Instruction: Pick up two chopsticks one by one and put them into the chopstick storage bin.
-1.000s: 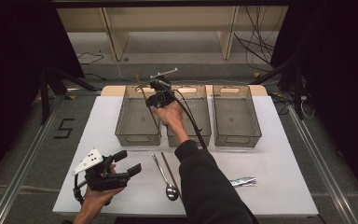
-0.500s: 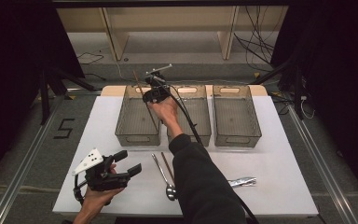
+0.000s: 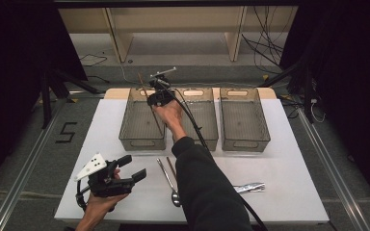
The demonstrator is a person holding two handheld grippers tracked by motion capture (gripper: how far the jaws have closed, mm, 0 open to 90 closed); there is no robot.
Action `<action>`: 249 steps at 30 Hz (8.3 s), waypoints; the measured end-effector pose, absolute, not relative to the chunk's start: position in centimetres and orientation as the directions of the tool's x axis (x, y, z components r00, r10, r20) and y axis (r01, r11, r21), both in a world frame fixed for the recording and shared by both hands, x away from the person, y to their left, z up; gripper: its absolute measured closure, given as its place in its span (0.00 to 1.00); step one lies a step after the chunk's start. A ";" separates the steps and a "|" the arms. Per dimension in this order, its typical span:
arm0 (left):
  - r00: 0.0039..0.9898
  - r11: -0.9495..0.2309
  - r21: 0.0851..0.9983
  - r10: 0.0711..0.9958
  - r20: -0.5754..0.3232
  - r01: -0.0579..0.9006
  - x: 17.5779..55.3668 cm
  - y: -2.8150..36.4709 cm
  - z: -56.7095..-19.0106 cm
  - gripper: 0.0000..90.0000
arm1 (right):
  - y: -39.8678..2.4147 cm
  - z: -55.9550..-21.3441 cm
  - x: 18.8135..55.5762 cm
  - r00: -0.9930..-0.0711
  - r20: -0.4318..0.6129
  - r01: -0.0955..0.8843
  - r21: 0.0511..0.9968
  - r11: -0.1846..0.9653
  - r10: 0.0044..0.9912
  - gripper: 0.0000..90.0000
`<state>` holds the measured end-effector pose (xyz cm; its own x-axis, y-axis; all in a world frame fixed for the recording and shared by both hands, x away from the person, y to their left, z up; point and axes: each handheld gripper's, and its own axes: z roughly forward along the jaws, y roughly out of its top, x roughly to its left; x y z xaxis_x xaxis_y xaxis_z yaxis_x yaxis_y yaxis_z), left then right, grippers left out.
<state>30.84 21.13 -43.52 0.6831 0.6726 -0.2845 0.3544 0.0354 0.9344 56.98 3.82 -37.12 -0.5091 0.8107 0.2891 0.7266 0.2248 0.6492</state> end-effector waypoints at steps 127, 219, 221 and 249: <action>0.675 0.021 0.932 0.683 -0.278 0.362 30.9 20.9 -43.7 0.17 | -6.1 -46.1 32.9 -0.714 0.030 0.680 0.269 0.682 0.699 0.86; 0.668 0.037 0.931 0.686 -0.289 0.364 31.0 21.1 -43.6 0.17 | -5.4 -38.2 36.8 -0.671 0.122 0.667 0.531 0.523 0.732 0.95; 0.670 0.033 0.931 0.686 -0.285 0.364 31.0 21.1 -43.6 0.17 | -5.3 -37.9 37.3 -0.669 0.128 0.666 0.540 0.515 0.732 0.95; 0.672 0.050 0.930 0.677 -0.299 0.363 31.0 21.1 -43.6 0.17 | -1.6 -36.4 47.9 -0.599 0.206 0.701 0.602 0.382 0.774 0.95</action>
